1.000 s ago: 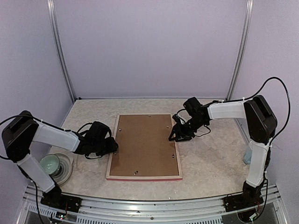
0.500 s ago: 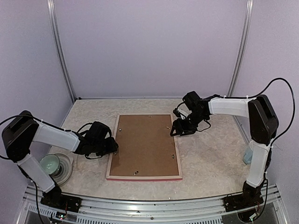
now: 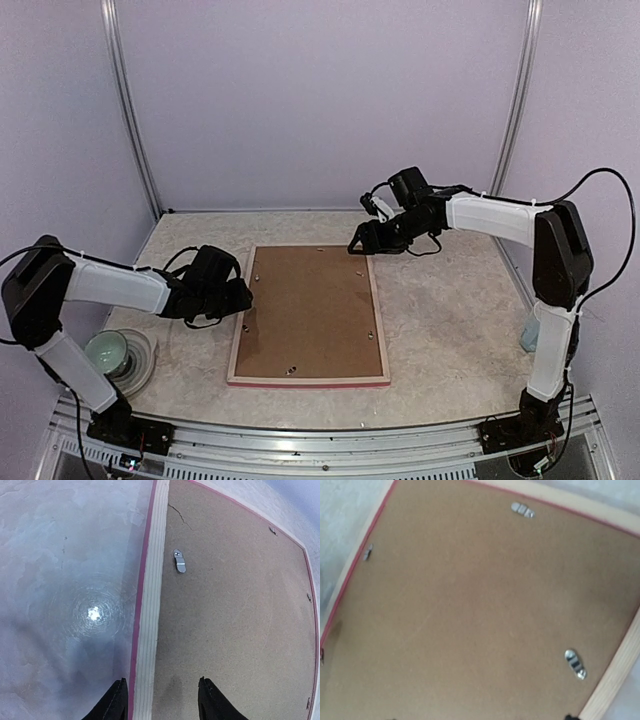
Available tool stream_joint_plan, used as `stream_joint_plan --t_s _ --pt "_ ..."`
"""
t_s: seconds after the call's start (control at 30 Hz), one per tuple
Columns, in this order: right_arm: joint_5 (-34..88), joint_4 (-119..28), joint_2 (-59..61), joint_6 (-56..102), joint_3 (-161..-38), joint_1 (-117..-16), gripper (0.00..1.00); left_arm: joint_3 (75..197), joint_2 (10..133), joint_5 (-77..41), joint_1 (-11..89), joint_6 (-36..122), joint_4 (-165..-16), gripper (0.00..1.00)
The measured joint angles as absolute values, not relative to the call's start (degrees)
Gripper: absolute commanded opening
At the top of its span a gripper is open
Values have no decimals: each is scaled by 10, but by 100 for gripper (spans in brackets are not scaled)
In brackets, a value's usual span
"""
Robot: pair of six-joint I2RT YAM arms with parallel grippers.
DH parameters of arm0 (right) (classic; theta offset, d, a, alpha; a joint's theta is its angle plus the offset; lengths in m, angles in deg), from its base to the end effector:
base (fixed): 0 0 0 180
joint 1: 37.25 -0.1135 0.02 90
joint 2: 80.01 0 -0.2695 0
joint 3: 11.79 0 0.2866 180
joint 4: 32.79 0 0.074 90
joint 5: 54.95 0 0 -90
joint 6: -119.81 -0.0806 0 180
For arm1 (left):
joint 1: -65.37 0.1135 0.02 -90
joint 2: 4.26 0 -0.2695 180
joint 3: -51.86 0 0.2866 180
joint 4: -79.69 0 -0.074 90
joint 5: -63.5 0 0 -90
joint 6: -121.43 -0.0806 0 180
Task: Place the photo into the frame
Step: Adjust the photo frame on the frame body.
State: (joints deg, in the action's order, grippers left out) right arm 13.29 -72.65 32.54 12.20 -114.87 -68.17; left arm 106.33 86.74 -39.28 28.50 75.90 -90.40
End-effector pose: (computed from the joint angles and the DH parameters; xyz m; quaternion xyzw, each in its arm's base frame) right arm 0.4162 0.2841 0.2023 -0.1719 0.9070 0.3016 0.2384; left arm 0.2988 -0.2018 0.1018 -0.1024 0.9181 -0.1619 0.3470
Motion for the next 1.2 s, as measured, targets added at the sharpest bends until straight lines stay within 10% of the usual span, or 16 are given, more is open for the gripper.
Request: stream_joint_plan --t_s 1.2 --pt "110 -585 333 108 -1052 -686 72 1544 1253 -513 370 602 -768 48"
